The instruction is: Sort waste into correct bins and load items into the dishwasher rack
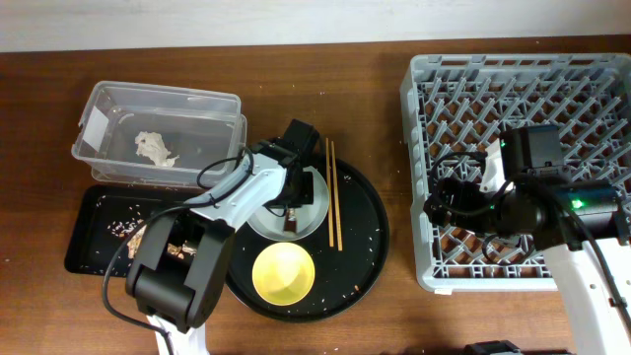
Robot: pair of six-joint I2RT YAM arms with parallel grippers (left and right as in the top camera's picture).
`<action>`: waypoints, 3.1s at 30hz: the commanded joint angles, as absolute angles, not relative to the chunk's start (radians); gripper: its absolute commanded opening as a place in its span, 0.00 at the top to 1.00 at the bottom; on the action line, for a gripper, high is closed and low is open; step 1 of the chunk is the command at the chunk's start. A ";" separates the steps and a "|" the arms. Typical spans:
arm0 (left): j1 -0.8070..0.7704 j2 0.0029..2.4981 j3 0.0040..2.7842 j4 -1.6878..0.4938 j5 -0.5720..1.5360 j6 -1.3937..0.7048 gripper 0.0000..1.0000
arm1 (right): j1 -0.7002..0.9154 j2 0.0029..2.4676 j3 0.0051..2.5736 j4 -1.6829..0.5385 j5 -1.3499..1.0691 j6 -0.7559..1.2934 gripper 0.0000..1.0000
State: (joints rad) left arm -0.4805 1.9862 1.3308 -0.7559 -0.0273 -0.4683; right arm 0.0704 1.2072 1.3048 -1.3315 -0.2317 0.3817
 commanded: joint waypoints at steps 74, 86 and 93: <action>-0.180 0.323 0.572 -0.303 0.091 0.063 0.01 | 0.065 1.207 1.305 -1.328 -0.224 0.372 0.02; -0.181 0.005 0.009 -0.054 0.090 -0.007 0.01 | 0.065 1.207 1.305 -1.328 -0.224 0.372 0.02; -0.181 0.006 0.009 -0.072 0.090 -0.007 0.00 | 0.065 1.207 1.305 -1.328 -0.224 0.372 0.02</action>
